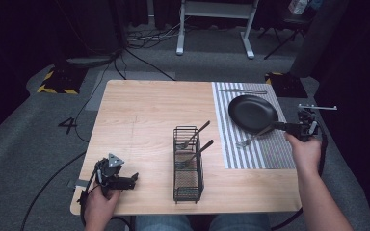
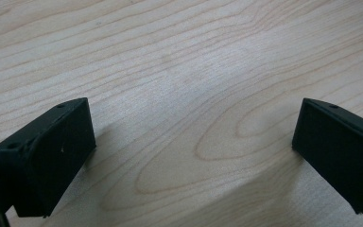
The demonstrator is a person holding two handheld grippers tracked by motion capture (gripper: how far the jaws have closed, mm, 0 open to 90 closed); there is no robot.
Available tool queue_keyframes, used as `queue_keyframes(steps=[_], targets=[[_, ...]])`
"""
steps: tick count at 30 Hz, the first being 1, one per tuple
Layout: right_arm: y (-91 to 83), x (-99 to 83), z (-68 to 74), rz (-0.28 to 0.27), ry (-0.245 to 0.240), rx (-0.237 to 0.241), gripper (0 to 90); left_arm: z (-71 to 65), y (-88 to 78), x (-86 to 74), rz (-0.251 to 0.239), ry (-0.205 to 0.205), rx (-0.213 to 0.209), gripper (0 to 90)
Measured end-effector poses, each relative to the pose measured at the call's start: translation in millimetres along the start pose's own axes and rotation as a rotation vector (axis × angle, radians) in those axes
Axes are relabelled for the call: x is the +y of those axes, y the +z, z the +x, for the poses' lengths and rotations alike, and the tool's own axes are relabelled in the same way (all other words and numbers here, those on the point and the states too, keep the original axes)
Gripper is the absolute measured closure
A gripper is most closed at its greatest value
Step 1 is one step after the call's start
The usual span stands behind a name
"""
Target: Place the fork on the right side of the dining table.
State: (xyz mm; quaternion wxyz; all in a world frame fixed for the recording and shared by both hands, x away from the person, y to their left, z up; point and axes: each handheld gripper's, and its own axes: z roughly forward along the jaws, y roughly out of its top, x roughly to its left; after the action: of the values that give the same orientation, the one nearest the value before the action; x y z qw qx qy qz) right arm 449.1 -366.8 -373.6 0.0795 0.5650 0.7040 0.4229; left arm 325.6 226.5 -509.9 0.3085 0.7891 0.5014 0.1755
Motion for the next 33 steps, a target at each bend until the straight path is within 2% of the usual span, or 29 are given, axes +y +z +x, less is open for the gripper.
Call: queue_keyframes(steps=[16, 24, 33], targets=[[2.5, -3.1, -23.0, 0.026, 0.046, -0.024, 71.9, 0.0, 0.0, 0.0, 0.0, 0.0, 0.0, 0.2], [3.3, -3.6, -29.1, 0.043, 0.048, -0.037, 70.4, 0.1, 0.0, 0.0, 0.0, 0.001, 0.0, 0.2], [4.7, -9.8, -42.0, 0.056, 0.081, -0.049, 70.1, 0.2, 0.1, 0.1, 0.0, 0.001, 0.0, 0.3]])
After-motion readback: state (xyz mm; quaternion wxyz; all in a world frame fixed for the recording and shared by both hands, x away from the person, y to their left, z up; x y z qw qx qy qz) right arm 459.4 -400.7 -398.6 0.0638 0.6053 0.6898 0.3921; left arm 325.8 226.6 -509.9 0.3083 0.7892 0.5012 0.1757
